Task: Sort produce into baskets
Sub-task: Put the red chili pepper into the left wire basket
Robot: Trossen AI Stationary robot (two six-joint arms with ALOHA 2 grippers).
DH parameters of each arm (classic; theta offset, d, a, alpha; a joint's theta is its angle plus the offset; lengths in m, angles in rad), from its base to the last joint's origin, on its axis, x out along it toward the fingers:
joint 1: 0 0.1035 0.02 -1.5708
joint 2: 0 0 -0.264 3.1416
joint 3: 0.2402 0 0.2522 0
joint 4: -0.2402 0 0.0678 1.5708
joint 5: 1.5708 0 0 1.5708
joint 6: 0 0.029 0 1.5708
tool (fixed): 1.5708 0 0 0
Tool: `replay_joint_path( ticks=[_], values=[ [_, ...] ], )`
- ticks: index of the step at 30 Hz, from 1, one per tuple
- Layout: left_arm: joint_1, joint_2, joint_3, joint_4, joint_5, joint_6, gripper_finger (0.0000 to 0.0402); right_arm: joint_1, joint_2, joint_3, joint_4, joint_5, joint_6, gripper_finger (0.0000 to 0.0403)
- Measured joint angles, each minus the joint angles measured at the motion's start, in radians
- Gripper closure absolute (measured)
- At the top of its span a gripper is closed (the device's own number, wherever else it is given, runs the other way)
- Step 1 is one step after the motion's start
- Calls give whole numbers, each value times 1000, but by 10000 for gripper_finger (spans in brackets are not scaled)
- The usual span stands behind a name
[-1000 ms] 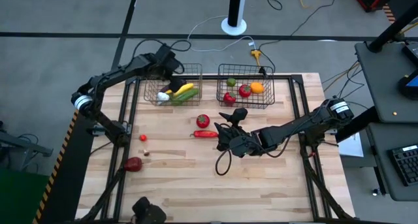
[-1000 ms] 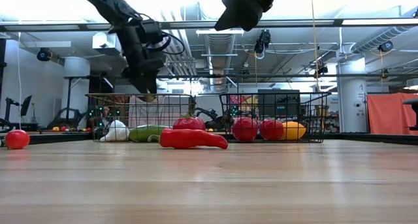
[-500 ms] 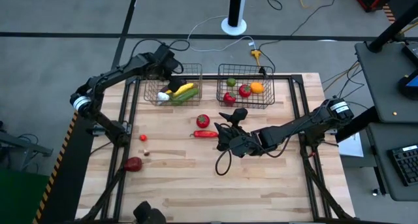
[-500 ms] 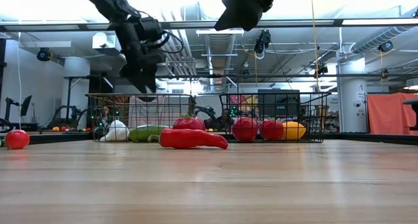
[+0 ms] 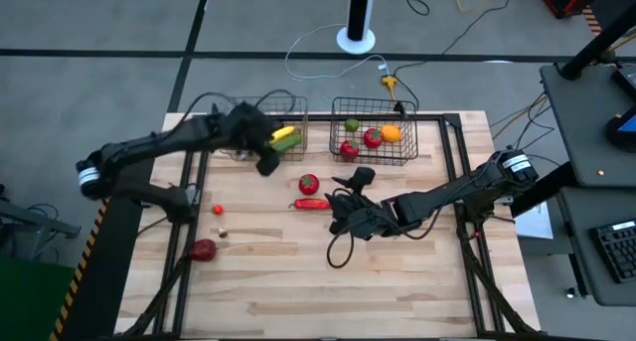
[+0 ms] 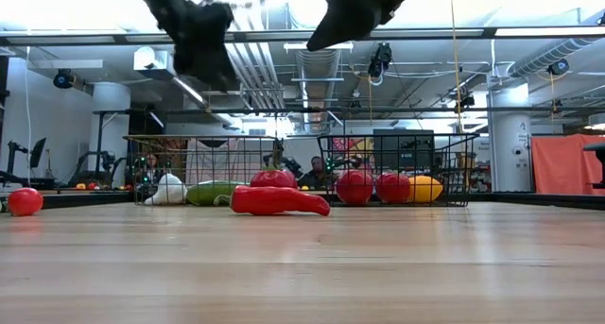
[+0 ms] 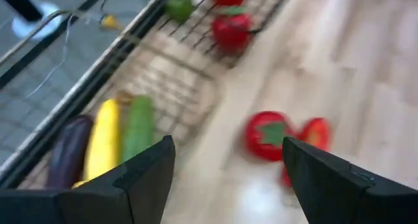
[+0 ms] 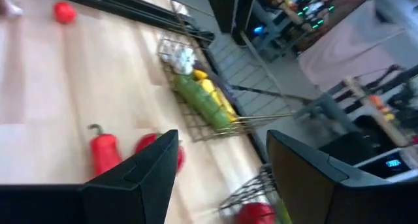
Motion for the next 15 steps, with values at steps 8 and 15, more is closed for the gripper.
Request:
replay_joint_path(
  ticks=[8,15],
  values=[
    [-301,-168,-142,92,-176,-135,137,-32,0,0,-1,-211,97,179],
    [-523,-219,-246,134,-357,-235,137,-89,0,0,-2,-411,174,179]
  ],
)
